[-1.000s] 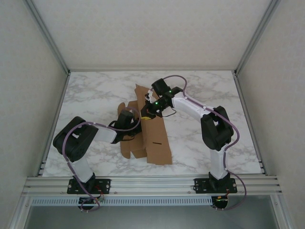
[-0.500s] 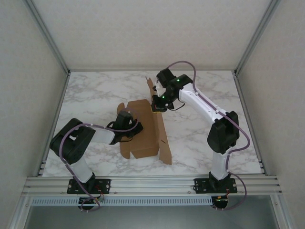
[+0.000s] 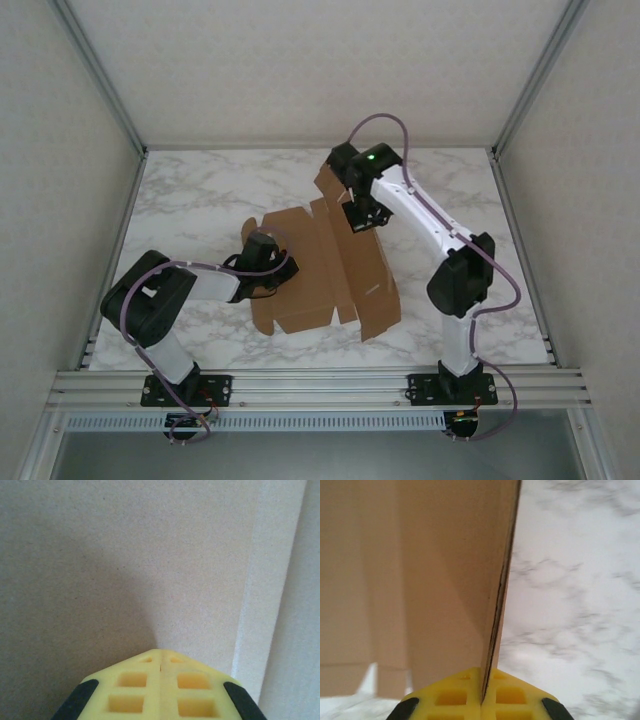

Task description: Fold the paper box

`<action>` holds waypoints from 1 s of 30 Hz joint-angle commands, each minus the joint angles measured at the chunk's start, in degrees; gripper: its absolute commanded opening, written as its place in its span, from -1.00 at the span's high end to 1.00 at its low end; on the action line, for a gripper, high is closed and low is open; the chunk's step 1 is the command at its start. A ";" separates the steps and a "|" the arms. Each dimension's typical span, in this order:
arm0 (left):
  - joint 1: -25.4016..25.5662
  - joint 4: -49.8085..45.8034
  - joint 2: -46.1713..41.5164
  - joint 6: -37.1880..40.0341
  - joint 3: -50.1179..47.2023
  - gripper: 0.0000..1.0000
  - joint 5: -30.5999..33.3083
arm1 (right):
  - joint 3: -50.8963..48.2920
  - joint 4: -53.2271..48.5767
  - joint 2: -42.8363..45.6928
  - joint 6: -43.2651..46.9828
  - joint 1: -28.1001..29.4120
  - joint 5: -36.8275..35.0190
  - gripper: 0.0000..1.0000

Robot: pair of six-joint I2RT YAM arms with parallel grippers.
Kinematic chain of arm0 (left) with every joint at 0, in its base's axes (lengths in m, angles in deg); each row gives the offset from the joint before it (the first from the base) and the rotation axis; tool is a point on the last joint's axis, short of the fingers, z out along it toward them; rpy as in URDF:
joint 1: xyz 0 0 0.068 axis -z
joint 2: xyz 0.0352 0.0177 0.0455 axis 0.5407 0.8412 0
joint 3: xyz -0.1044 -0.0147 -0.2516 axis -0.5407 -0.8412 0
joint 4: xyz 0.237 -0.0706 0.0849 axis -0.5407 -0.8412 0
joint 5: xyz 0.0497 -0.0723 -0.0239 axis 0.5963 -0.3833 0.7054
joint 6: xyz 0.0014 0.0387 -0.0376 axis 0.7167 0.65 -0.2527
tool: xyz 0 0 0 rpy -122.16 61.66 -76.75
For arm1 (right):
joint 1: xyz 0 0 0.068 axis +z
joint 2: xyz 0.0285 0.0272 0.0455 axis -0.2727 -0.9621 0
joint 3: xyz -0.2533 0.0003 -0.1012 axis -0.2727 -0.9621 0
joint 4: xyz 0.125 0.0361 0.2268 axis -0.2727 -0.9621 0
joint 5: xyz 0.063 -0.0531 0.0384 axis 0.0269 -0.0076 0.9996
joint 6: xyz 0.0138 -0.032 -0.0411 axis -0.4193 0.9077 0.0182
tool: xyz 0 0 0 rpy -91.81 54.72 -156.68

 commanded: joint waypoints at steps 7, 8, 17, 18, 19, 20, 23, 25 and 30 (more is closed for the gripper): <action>-0.61 -3.83 0.42 0.21 -0.82 1.00 0.33 | 2.74 -2.62 -5.68 -0.36 5.75 -14.59 1.00; -0.60 -3.89 0.25 0.23 -0.82 1.00 0.29 | 2.71 -1.78 -5.23 -0.45 5.98 -12.96 1.00; -0.60 -3.87 0.13 0.19 -0.55 1.00 0.28 | 1.22 5.29 -1.29 0.28 6.27 9.87 0.60; -0.60 -3.85 0.05 0.20 -0.50 1.00 0.35 | 0.48 6.32 -0.74 0.50 6.25 11.21 0.39; -0.60 -3.81 0.02 0.18 -0.47 1.00 0.45 | -0.55 7.69 0.01 0.81 6.12 12.67 0.22; -0.60 -3.96 -0.09 0.33 -0.46 1.00 0.56 | -1.67 9.30 0.99 1.16 6.02 14.76 0.11; -0.60 -4.24 -0.25 0.40 -0.46 1.00 0.65 | -5.80 14.05 3.58 1.76 4.81 21.92 -0.03; -0.68 -4.40 -0.42 0.43 -0.46 1.00 0.80 | -9.09 17.38 5.24 1.34 2.64 25.89 -0.10; -0.78 -4.72 -0.90 0.53 -0.62 1.00 1.14 | -16.99 26.08 10.24 -0.52 -1.73 36.44 -0.14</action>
